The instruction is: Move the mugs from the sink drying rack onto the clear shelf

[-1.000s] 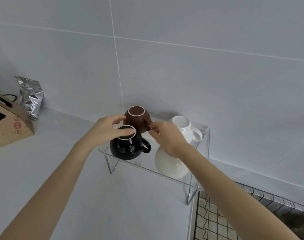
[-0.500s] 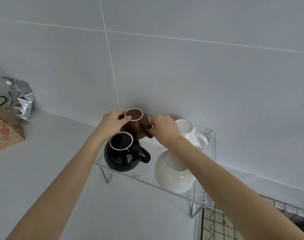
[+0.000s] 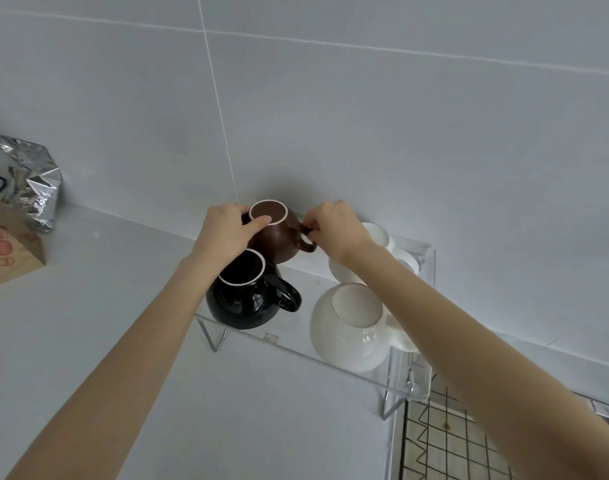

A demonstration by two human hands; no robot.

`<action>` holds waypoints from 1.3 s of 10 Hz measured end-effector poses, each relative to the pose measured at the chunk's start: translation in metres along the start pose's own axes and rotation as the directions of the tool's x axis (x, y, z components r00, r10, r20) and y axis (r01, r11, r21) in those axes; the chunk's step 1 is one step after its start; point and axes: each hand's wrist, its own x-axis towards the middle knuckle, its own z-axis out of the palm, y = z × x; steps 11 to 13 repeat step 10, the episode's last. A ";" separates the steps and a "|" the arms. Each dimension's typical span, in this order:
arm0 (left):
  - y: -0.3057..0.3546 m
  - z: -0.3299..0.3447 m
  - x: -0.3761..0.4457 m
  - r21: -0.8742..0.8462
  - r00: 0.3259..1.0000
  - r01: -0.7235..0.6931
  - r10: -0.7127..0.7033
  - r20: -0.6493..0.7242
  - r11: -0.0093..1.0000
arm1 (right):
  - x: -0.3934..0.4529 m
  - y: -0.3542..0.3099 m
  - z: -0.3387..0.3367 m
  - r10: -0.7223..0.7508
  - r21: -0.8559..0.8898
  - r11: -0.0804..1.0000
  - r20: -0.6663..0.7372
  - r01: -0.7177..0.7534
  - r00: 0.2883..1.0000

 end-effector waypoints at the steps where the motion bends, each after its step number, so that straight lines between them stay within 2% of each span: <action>1: 0.002 0.000 0.001 0.008 1.000 0.012 -0.012 -0.002 1.000 | 0.002 0.002 -0.001 -0.018 0.005 1.000 0.008 0.017 1.000; 4: -0.003 0.001 0.004 -0.061 0.999 0.037 -0.038 -0.013 0.997 | 0.005 0.006 0.000 -0.011 0.045 0.999 0.000 0.011 1.000; 6: 0.001 0.001 0.003 -0.030 0.999 0.046 -0.046 -0.006 0.998 | 0.000 0.005 0.002 0.009 0.051 0.999 0.026 -0.010 1.000; 7: 0.002 -0.001 0.003 0.044 0.998 0.048 -0.050 0.032 0.998 | -0.015 -0.003 -0.014 0.021 0.154 0.988 0.040 -0.027 0.999; 8: 0.009 -0.002 0.001 0.234 0.996 0.067 -0.078 0.036 0.970 | -0.048 -0.009 -0.050 0.060 0.477 0.879 -0.088 -0.011 0.994; 9: 0.036 -0.006 -0.011 0.337 1.000 0.019 -0.024 0.009 0.941 | -0.094 -0.027 -0.109 0.054 0.687 0.711 -0.269 0.153 0.962; 10: 0.071 -0.003 -0.027 0.253 0.990 -0.139 0.140 0.015 0.958 | -0.164 -0.041 -0.185 0.043 0.760 0.475 -0.523 0.443 0.851; 13: 0.071 -0.003 -0.027 0.253 0.990 -0.139 0.140 0.015 0.958 | -0.164 -0.041 -0.185 0.043 0.760 0.475 -0.523 0.443 0.851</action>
